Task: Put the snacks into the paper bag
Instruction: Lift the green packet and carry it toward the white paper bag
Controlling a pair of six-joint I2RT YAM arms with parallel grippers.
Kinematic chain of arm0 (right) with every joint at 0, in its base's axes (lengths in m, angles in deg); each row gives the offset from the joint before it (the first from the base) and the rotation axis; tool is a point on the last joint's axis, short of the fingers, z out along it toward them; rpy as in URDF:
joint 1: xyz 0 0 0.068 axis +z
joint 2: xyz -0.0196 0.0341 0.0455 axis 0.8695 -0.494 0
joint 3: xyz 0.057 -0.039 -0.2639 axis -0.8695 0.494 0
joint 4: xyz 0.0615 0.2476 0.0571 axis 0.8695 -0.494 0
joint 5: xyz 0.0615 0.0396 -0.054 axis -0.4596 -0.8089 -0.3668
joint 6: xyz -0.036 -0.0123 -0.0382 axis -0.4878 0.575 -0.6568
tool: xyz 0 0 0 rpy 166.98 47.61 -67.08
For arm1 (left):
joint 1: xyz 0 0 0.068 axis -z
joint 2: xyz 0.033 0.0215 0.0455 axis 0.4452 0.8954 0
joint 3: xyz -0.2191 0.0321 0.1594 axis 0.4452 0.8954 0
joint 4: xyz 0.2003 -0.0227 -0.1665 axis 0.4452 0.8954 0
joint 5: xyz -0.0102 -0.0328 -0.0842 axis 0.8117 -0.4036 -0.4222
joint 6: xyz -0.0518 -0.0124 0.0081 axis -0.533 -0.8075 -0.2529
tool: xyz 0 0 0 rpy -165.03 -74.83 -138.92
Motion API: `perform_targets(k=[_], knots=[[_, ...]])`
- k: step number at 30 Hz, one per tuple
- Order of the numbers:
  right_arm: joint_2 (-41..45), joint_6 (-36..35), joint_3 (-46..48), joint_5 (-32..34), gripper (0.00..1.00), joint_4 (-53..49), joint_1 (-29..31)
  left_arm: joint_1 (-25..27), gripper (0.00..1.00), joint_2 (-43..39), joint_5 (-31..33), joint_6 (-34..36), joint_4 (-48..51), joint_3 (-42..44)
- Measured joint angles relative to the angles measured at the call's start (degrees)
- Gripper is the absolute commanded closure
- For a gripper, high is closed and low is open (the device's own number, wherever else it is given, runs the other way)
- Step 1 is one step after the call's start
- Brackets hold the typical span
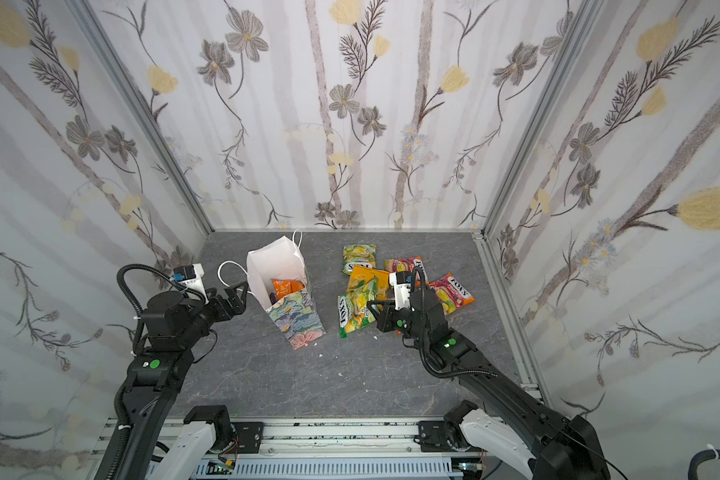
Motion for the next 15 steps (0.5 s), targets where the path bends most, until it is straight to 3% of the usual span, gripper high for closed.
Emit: perform_targets(k=[15], knots=[[0.98, -2.58, -4.83, 1.53, 1.0, -3.5, 5.29, 0.0, 0.0, -0.28, -0.02, -0.02, 0.0, 0.13]])
